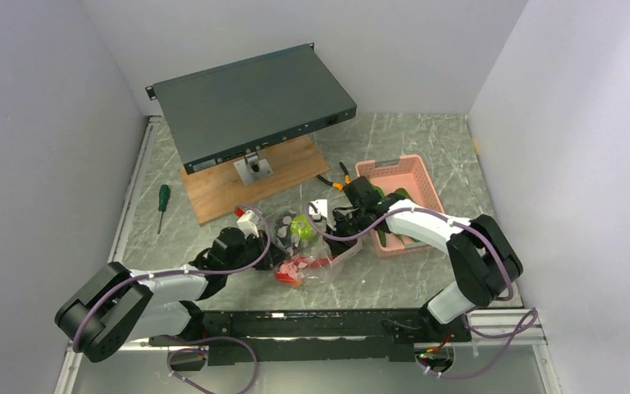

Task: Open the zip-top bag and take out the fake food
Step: Pick up the fake vegetable from the zipper food storage bag.

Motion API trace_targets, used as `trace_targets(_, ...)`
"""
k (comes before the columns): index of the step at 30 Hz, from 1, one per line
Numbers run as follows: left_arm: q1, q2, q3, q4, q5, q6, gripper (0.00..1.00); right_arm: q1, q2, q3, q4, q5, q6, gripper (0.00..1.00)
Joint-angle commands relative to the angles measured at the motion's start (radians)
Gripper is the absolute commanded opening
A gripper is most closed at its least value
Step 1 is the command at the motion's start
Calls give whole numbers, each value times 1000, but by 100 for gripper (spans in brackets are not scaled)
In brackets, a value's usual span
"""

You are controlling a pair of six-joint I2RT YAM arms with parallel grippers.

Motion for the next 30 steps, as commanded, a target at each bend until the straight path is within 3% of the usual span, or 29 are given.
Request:
trace_targets(1, -15, 25, -37, -66, 12, 9, 13, 47, 31, 21, 64, 65, 97, 44)
trace_targets(6, -19, 13, -38, -74, 7, 9, 13, 95, 85, 42, 41, 162, 78, 40)
trace_targets(12, -20, 5, -47, -87, -12, 4, 13, 118, 101, 48, -21, 151, 29, 46)
trace_targets(21, -19, -17, -64, -101, -26, -2, 13, 44, 39, 100, -91, -13, 79, 52)
trace_targets(23, -20, -20, -62, -105, -27, -2, 12, 39, 31, 97, -119, -69, 65, 60)
trace_targets(25, -19, -16, -53, -107, -24, -1, 12, 58, 38, 81, -125, -83, 61, 97)
trace_targets(30, -20, -20, -50, -101, -21, -9, 12, 87, 93, 93, -122, -2, 73, 99)
